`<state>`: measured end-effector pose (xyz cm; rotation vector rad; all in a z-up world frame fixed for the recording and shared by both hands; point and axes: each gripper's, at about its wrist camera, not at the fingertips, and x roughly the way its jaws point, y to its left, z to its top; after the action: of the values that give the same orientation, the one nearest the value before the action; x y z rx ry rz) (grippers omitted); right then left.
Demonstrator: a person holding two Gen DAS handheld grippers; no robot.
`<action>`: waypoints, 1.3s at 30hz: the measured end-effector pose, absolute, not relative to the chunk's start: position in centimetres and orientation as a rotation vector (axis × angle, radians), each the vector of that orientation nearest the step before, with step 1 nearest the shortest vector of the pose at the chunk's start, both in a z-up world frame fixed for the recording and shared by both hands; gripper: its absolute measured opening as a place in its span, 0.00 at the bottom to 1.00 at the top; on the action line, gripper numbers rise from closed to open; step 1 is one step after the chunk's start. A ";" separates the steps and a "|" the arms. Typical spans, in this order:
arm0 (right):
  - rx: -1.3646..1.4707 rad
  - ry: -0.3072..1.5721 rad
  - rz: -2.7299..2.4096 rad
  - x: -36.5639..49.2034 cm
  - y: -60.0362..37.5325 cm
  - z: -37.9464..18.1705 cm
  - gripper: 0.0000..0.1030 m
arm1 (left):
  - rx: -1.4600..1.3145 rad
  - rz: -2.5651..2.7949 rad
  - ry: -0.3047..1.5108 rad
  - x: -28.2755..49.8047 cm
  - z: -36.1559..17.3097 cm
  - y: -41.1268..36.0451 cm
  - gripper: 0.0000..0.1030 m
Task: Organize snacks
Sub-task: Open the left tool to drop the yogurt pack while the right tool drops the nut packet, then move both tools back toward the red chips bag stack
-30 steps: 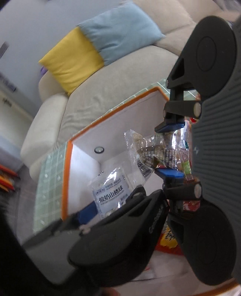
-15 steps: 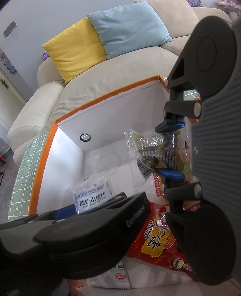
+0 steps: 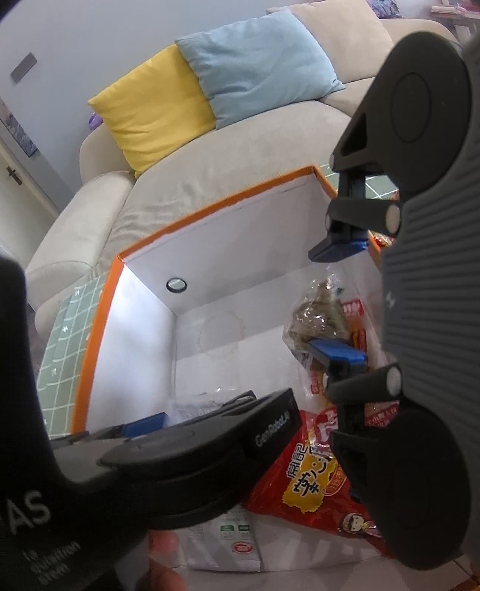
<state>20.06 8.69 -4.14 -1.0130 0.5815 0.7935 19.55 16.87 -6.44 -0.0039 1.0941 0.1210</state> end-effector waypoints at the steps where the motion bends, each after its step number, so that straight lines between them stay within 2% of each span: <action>1: -1.008 0.579 0.791 20.0 8.6 -3.9 0.45 | -0.003 0.119 1.088 19.5 -6.3 16.8 0.79; 3: -0.991 0.569 0.780 19.9 8.2 -3.4 0.52 | -0.001 0.125 1.068 19.2 -5.8 16.7 0.81; 6: -0.946 0.553 0.770 19.6 7.3 -2.4 0.56 | -0.008 0.138 1.024 18.6 -4.8 16.6 0.83; 9: -0.887 0.524 0.749 19.0 6.3 -1.2 0.63 | -0.031 0.144 0.974 17.9 -3.8 16.4 0.83; 22: -0.497 0.484 0.549 15.3 -2.3 2.5 0.68 | -0.024 0.098 0.760 13.9 0.0 11.3 0.83; 31: -0.255 0.554 0.377 13.3 -9.6 1.5 0.73 | -0.012 0.014 0.689 12.1 0.1 6.3 0.83; 39: -0.130 0.645 0.272 12.4 -14.3 -1.6 0.73 | 0.018 -0.118 0.719 12.2 -1.8 2.3 0.83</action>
<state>12.40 -14.32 -1.55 -0.1304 0.6447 0.2720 12.18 2.31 -1.80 0.0181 0.7190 -0.1177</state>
